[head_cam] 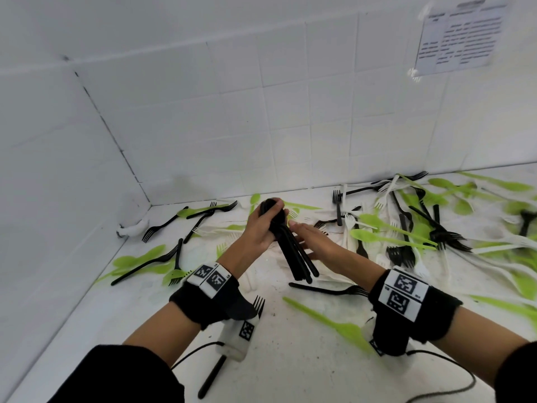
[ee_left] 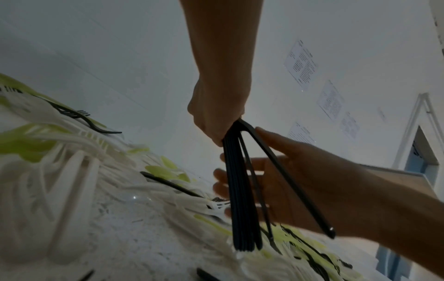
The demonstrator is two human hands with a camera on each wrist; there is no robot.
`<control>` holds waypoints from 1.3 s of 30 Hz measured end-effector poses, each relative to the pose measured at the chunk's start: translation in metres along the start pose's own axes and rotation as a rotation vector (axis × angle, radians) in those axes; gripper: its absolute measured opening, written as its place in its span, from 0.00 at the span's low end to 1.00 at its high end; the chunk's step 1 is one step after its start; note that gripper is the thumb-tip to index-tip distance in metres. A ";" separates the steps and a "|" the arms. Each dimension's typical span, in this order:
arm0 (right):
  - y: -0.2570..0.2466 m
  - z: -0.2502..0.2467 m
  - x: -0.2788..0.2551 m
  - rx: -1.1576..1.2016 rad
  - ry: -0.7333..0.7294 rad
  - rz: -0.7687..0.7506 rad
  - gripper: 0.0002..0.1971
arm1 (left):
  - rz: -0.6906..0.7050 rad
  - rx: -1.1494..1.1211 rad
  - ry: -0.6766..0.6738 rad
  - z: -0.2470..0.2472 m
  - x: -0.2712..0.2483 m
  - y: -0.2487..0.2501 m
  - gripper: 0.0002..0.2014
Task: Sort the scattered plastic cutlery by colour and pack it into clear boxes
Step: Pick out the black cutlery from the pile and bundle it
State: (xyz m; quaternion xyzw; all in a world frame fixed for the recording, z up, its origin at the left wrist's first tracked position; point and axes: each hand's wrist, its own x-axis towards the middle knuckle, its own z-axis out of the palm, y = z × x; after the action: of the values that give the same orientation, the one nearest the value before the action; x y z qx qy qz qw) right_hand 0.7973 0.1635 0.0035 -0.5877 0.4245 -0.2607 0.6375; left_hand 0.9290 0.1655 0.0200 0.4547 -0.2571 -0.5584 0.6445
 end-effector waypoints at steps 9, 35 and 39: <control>0.005 0.008 -0.011 0.070 -0.233 -0.090 0.18 | 0.003 -0.157 0.067 -0.015 -0.012 0.013 0.06; -0.008 -0.120 -0.069 -0.513 0.383 -0.262 0.11 | 0.149 0.358 -0.244 0.057 -0.010 -0.028 0.11; -0.002 -0.140 -0.108 -0.458 0.535 -0.200 0.10 | 0.100 0.399 -0.414 0.095 -0.009 -0.041 0.10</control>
State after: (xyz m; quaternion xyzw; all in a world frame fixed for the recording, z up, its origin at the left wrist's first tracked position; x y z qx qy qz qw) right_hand 0.6246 0.1794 0.0377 -0.6649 0.5640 -0.3645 0.3271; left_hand 0.8271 0.1475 0.0289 0.4357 -0.5098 -0.5454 0.5028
